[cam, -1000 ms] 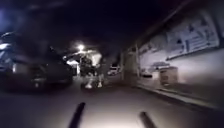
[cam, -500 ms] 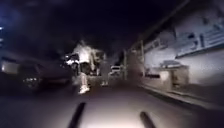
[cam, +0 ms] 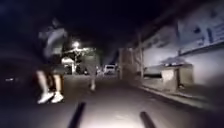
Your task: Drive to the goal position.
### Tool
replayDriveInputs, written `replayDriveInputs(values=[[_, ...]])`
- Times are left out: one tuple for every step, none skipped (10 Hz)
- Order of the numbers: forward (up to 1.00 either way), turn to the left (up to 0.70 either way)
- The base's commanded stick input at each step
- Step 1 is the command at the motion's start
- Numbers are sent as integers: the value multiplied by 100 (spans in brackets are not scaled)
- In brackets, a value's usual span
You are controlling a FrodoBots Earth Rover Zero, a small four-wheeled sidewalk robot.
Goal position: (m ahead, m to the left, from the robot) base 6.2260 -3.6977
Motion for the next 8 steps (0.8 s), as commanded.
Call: replayDriveInputs(values=[[100, 3], [100, 3], [100, 3], [100, 3], [100, 3], [100, 3], [100, 3], [100, 3]])
